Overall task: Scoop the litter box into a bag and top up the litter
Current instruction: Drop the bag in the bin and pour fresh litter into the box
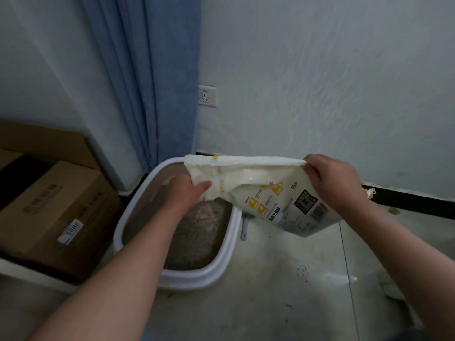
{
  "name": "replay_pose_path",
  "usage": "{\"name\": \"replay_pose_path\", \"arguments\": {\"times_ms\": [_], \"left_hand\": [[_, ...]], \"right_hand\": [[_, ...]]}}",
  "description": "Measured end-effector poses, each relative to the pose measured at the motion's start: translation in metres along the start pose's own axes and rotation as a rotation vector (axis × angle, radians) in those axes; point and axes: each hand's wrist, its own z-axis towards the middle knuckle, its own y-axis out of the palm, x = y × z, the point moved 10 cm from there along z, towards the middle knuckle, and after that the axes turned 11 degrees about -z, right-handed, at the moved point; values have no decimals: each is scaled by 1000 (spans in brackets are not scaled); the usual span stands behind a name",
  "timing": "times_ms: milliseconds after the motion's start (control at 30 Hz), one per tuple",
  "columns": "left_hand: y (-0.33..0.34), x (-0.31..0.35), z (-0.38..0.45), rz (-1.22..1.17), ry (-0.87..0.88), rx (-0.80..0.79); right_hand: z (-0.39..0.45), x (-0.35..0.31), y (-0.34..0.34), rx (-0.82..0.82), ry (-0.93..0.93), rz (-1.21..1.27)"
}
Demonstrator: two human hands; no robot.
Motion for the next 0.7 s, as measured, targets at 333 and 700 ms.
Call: {"name": "replay_pose_path", "arguments": {"times_ms": [333,700], "left_hand": [[-14,-2,8,-119,5,120],[-15,-11,12,-253,-121,169]], "right_hand": [[5,-14,2,-125,-106,-1],[15,-30,-13,-191,-180,-45]]}}
